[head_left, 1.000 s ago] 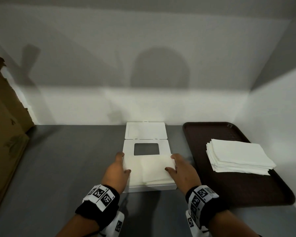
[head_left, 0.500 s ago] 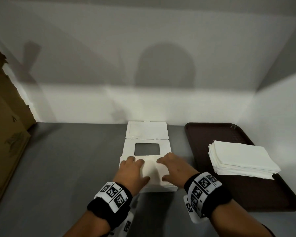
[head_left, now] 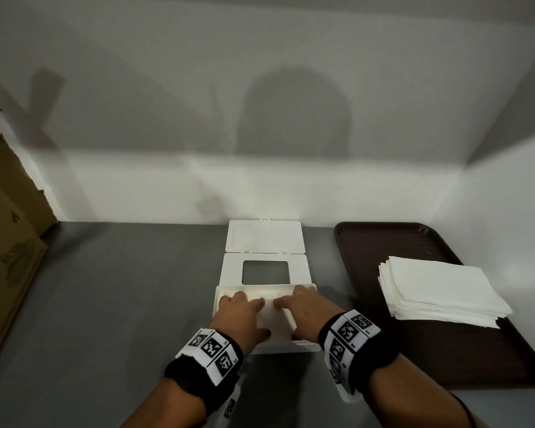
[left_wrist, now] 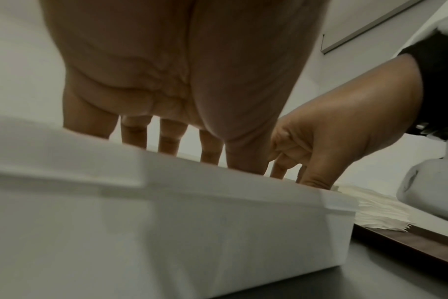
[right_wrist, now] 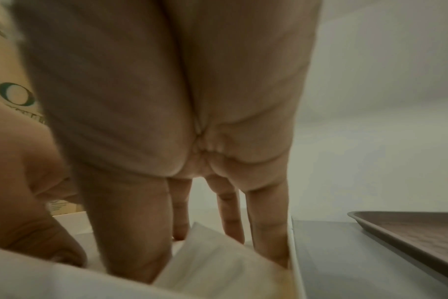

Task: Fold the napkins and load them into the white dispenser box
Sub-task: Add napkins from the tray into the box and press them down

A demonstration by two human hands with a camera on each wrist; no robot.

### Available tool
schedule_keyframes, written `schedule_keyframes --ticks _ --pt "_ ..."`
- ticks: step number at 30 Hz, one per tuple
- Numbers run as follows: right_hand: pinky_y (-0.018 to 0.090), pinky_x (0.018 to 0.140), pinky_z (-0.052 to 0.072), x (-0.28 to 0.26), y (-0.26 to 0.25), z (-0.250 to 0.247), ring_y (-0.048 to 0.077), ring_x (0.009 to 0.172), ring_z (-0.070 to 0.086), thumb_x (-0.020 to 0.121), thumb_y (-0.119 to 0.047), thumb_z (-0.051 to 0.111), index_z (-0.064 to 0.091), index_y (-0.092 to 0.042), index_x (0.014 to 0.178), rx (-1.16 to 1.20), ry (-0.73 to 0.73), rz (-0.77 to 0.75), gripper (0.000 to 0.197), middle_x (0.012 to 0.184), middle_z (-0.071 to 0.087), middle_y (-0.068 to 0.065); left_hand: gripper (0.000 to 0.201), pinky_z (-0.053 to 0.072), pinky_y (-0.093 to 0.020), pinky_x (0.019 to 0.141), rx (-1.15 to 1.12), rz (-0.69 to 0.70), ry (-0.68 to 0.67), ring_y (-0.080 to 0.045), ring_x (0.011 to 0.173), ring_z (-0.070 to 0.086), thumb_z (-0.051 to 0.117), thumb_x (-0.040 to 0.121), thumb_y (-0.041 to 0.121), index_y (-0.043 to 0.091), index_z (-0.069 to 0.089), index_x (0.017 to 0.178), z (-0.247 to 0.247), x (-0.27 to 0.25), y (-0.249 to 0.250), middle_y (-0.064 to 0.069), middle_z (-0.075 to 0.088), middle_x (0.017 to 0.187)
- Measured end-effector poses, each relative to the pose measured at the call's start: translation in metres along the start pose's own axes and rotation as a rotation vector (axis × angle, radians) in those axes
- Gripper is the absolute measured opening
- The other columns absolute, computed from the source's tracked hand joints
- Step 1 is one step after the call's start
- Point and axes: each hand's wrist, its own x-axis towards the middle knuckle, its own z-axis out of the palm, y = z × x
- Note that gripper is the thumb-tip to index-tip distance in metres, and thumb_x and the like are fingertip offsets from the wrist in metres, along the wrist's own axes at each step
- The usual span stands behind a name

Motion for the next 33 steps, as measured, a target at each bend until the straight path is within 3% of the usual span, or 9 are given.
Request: schedule_keyframes --ticks 10,16,20,27,33 --pt "0.039 0.106 0.041 -0.001 0.000 0.009 0.031 0.128 0.038 0.088 -0.015 0.064 0.040 -0.034 0.143 0.023 0.050 0.017 0.063 0.131 0.041 0.010 0.067 0.038 -0.037 0.105 0.006 0.032 0.014 -0.030 0.124 0.036 0.061 0.081 0.053 0.032 0.039 0.140 0.003 0.003 -0.004 -0.005 0.042 0.133" --pt "0.035 0.105 0.040 -0.006 0.000 -0.008 0.028 0.126 0.043 0.079 -0.022 0.075 0.043 -0.030 0.142 0.015 0.010 0.005 0.071 0.134 0.043 0.010 0.064 0.042 -0.042 0.102 0.107 0.079 -0.020 -0.030 0.125 0.036 0.058 0.079 0.057 0.032 0.043 0.135 -0.011 0.004 -0.004 -0.006 0.040 0.134" --pt "0.032 0.107 0.039 -0.019 0.010 -0.016 0.022 0.124 0.049 0.080 -0.024 0.075 0.053 -0.024 0.134 0.141 0.119 -0.021 0.058 0.135 0.047 0.004 0.056 0.044 -0.041 0.099 0.164 0.102 0.048 -0.025 0.120 0.041 0.057 0.079 0.059 0.029 0.052 0.126 -0.023 0.002 0.006 -0.004 0.045 0.127" --pt "0.022 0.098 0.036 -0.050 0.070 -0.053 0.017 0.116 0.053 0.083 -0.030 0.071 0.064 -0.020 0.119 0.242 0.272 -0.028 0.038 0.121 0.058 0.002 0.042 0.047 -0.039 0.093 0.126 0.233 0.174 -0.026 0.112 0.052 0.054 0.084 0.055 0.026 0.060 0.115 -0.052 0.022 0.075 -0.005 0.055 0.118" --pt "0.024 0.097 0.041 -0.091 0.177 -0.076 0.016 0.107 0.056 0.084 -0.020 0.070 0.067 -0.014 0.111 0.338 0.412 0.108 0.027 0.113 0.063 0.003 0.030 0.046 -0.034 0.093 0.014 0.351 0.230 -0.026 0.108 0.056 0.056 0.088 0.043 0.021 0.065 0.106 -0.057 0.057 0.174 -0.005 0.060 0.114"
